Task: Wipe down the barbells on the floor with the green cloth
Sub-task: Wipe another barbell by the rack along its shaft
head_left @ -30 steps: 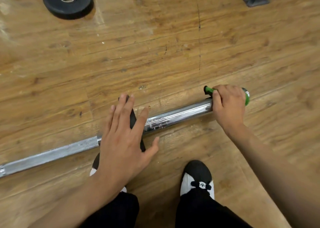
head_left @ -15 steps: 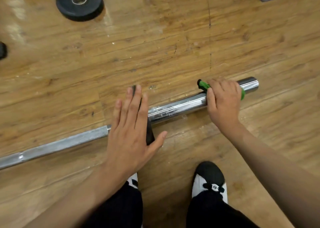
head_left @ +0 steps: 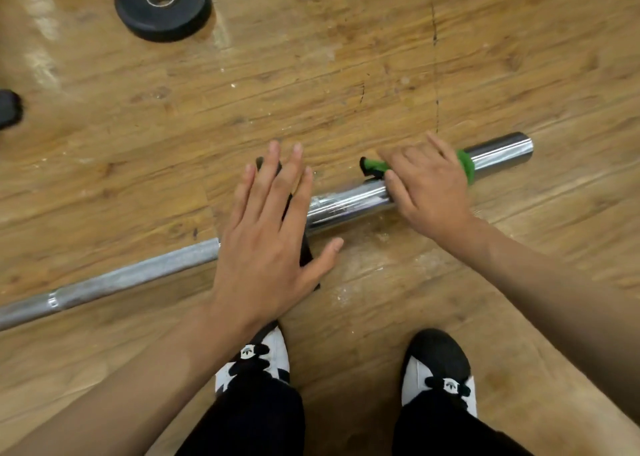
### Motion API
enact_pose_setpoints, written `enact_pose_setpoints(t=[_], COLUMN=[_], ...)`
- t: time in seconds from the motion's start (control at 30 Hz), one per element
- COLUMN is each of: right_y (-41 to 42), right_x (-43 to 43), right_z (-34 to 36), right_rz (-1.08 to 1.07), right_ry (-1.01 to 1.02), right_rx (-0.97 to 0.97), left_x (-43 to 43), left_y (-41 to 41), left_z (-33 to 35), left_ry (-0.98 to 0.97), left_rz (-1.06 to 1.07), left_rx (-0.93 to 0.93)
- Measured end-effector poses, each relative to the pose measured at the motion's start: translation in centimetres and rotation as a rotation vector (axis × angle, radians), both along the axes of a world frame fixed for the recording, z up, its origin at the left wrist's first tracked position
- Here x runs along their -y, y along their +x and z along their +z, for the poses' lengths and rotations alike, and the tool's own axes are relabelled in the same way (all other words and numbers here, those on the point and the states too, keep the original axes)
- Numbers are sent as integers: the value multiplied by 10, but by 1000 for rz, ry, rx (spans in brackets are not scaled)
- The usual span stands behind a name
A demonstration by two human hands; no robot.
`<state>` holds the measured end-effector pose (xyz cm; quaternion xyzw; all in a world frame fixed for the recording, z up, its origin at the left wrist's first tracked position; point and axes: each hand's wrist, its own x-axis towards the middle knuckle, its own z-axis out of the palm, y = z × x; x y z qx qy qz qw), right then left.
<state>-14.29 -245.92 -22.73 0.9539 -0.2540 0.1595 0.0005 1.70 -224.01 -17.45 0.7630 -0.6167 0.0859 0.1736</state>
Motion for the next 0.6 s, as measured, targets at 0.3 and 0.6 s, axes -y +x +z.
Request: enact_pose_setpoints(t=[0.3, 0.6], right_y=[56, 14], right_x=[-89, 33], right_z=[1, -2], right_rz=[-152, -203], right_ry=[202, 126], right_rx=[39, -5], left_x=[27, 30], left_y=[19, 29], left_z=[2, -1], left_ry=[-34, -4], left_rz=[91, 68], left_rx=[-218, -51])
